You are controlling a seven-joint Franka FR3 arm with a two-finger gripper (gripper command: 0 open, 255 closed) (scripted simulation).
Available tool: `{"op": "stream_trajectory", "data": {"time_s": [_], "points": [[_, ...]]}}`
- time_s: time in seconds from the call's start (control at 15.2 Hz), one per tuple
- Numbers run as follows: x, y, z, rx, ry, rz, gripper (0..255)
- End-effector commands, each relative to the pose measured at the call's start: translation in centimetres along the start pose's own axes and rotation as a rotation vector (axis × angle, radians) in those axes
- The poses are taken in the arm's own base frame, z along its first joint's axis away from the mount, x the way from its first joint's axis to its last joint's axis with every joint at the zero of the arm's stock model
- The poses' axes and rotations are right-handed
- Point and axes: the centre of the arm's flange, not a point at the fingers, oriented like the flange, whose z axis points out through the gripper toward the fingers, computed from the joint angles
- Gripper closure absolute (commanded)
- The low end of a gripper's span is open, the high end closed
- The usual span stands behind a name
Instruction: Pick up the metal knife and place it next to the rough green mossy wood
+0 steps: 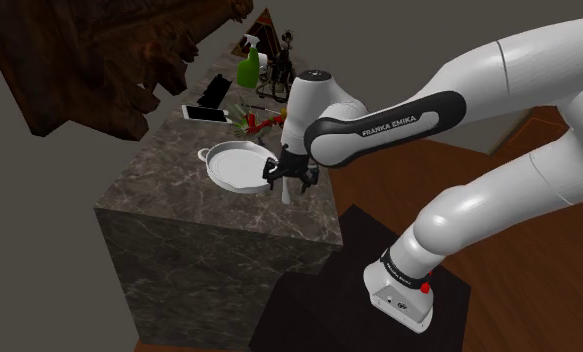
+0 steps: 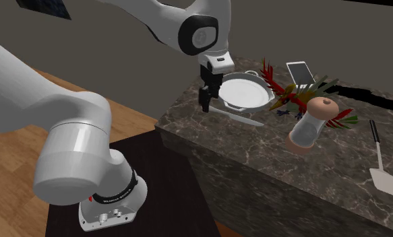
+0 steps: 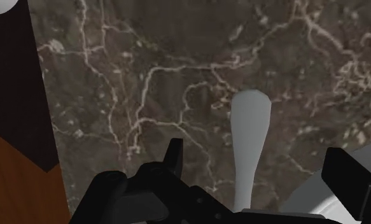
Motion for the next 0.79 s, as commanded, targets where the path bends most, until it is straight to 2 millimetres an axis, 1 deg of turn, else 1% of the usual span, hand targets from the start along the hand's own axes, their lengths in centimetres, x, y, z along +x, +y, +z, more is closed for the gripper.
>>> {"op": "stream_trajectory", "data": {"time_s": [0.0,0.07,0.59,0.66,0.73], "points": [[-0.04,-0.03,1.08,0.0,0.0,0.001,0],[-0.04,-0.03,1.39,0.0,0.0,0.001,0],[-0.04,-0.03,1.39,0.0,0.0,0.001,0],[-0.1,-0.09,1.32,0.0,0.0,0.001,255],[-0.07,-0.01,1.38,0.0,0.0,0.001,255]]}}
